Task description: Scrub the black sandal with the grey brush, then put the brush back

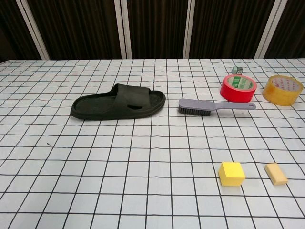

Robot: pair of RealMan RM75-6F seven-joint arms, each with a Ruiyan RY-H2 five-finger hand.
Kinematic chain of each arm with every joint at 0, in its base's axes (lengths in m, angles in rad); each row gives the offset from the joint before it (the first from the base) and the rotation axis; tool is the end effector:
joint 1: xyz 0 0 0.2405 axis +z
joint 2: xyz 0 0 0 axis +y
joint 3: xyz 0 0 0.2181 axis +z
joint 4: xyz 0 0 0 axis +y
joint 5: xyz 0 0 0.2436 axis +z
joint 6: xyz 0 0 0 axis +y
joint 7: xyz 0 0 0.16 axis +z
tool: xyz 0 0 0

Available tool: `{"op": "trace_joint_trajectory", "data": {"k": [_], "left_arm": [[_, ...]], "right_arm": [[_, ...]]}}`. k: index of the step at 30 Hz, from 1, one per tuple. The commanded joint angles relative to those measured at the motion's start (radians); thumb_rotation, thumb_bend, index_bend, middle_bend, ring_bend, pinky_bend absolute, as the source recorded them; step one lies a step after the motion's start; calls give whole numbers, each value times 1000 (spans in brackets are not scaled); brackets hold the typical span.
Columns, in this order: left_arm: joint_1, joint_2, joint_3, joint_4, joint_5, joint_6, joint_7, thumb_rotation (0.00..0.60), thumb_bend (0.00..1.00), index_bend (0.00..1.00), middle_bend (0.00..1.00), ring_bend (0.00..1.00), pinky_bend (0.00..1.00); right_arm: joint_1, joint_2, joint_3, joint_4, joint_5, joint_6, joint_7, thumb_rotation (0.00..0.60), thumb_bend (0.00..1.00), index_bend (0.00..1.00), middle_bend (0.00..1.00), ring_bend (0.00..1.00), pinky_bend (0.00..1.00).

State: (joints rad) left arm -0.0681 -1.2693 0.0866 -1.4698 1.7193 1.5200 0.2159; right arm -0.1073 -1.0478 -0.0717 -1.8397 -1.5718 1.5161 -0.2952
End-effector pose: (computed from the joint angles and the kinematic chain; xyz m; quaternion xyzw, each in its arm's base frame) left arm -0.2790 0.1549 0.0522 -0.7088 -0.3009 -0.3400 0.5398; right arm -0.2713 -0.1135 0.0958 0.6214 -0.4140 0.2783 0.6042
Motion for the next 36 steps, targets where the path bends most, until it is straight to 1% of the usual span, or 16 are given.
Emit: {"op": "trace_joint_trajectory", "data": {"k": [1, 12, 16, 20, 23, 28, 32, 34, 36], "left_arm": [[1, 0, 0, 0, 1, 2, 0, 600, 149, 0, 0, 0, 19], [-8, -12, 0, 10, 3, -12, 7, 600, 149, 0, 0, 0, 19], [-14, -18, -8, 14, 8, -9, 13, 600, 149, 0, 0, 0, 19], [-18, -21, -8, 9, 35, 10, 12, 600, 134, 0, 0, 0, 19], [-21, -21, -10, 2, 47, 17, 27, 600, 126, 0, 0, 0, 19], [-26, -17, -31, -21, 20, 4, 76, 600, 122, 0, 0, 0, 19], [-30, -8, -42, -22, -6, -7, 71, 600, 122, 0, 0, 0, 19], [-29, -6, -47, -15, -17, -6, 67, 600, 122, 0, 0, 0, 19], [-30, -7, -50, -12, -21, -6, 64, 600, 122, 0, 0, 0, 19]], "right_arm": [[1, -2, 1, 2, -4, 1, 0, 600, 469, 0, 0, 0, 0], [19, -41, 9, 33, -56, 8, 3, 600, 469, 0, 0, 0, 0], [56, -63, 39, 42, -47, -25, 3, 600, 468, 0, 0, 0, 5], [99, -87, 74, 40, -20, -73, -54, 600, 468, 0, 2, 0, 33], [138, -110, 110, 28, 15, -115, -99, 600, 468, 11, 38, 14, 76], [238, -185, 188, 8, 103, -218, -202, 600, 468, 63, 101, 60, 109], [347, -279, 245, 7, 228, -334, -359, 600, 468, 111, 128, 79, 117], [407, -335, 270, 30, 292, -387, -434, 600, 468, 143, 149, 100, 135], [450, -384, 290, 59, 342, -412, -480, 600, 468, 166, 167, 115, 150]]}}
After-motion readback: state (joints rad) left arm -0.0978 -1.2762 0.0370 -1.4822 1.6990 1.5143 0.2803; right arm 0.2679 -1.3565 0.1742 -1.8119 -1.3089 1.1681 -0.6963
